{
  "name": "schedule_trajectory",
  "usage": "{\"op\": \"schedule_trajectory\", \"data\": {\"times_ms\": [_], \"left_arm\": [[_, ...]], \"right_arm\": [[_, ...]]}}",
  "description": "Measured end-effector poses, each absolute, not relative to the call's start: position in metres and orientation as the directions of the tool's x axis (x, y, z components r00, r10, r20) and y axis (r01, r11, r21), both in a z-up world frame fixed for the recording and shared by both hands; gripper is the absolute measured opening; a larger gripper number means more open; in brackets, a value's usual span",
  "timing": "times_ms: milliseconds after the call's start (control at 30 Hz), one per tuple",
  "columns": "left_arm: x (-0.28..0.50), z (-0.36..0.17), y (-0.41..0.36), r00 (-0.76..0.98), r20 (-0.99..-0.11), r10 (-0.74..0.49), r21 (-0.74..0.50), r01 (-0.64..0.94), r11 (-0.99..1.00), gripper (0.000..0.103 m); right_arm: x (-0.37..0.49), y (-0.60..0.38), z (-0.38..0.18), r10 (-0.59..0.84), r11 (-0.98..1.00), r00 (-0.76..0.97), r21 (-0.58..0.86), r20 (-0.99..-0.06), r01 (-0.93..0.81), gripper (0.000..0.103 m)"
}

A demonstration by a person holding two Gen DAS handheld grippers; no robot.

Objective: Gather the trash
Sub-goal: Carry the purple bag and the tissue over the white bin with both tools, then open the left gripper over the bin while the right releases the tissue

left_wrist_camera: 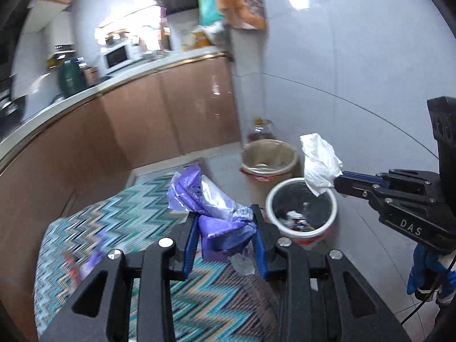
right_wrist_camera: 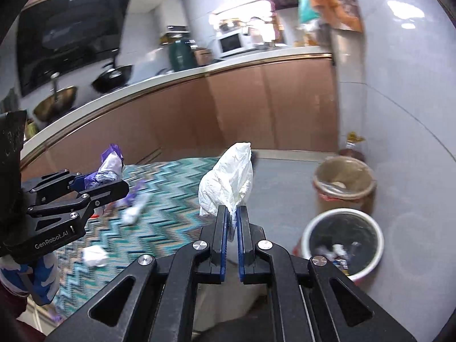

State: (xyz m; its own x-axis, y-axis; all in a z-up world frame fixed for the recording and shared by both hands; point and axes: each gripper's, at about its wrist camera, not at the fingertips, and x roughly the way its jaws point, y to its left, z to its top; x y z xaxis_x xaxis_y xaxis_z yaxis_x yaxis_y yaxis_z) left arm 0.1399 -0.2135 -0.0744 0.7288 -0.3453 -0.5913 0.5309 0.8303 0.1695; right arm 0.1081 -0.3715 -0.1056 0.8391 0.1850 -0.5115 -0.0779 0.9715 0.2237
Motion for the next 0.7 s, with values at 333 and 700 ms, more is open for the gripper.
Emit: {"op": "schedule_trajectory", "data": {"times_ms": [333,700], "left_arm": [[0.219,-0.130,-0.354,0.539,-0.741,-0.401,0.082,0.665,0.742,0.032],[0.309,-0.200,-0.448,0.352,-0.844,-0.404,-0.082,0.660,0.747,0.034]], "right_arm": [[0.152,-0.466,-0.154,0.061,0.965,0.803,0.239,-0.593,0.104,0.006],[0.224,-0.539,-0.227,-0.015,0.945,0.702,0.219,-0.712,0.242,0.011]]}}
